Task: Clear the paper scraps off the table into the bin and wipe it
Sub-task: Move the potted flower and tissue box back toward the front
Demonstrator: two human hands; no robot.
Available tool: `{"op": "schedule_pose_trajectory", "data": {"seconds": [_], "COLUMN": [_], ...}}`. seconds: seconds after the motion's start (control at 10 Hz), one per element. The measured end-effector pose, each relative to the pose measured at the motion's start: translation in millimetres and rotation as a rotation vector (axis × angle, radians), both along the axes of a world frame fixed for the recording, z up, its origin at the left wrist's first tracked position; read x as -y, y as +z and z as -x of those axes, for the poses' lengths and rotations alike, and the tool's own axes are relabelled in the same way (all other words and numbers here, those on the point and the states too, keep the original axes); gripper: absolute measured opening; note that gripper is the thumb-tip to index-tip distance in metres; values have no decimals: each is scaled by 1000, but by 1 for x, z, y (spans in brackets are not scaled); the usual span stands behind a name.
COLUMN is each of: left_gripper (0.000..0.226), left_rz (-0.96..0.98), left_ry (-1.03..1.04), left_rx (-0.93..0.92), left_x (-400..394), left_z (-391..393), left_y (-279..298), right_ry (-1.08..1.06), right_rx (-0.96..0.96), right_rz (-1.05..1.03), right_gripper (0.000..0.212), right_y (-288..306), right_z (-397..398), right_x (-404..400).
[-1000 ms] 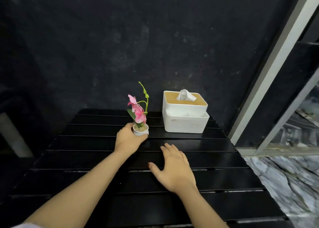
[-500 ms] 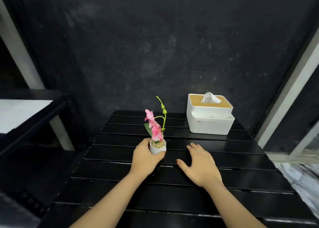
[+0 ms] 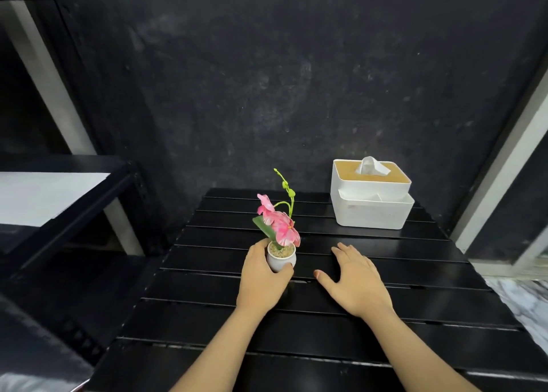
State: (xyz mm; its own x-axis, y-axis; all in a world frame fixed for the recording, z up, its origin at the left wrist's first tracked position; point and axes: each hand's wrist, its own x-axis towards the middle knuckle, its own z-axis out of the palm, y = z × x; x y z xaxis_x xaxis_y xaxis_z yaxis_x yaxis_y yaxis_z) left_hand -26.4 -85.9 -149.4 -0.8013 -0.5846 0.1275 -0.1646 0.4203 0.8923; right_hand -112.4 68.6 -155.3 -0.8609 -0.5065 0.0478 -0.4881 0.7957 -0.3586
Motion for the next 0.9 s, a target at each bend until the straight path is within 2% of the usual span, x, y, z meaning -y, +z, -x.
{"op": "schedule_pose_trajectory", "data": {"seconds": [0.9], "left_gripper": [46], "left_rz": [11], "left_ry": [100], "left_rx": [3], "left_x": [-2], "left_z": [5], "left_y": [-8], "right_ry": [3], "right_rx": [-8], "right_rz": [-3], "right_gripper": [72], "right_y": [-1], "right_z": [1], "right_x": [0]}}
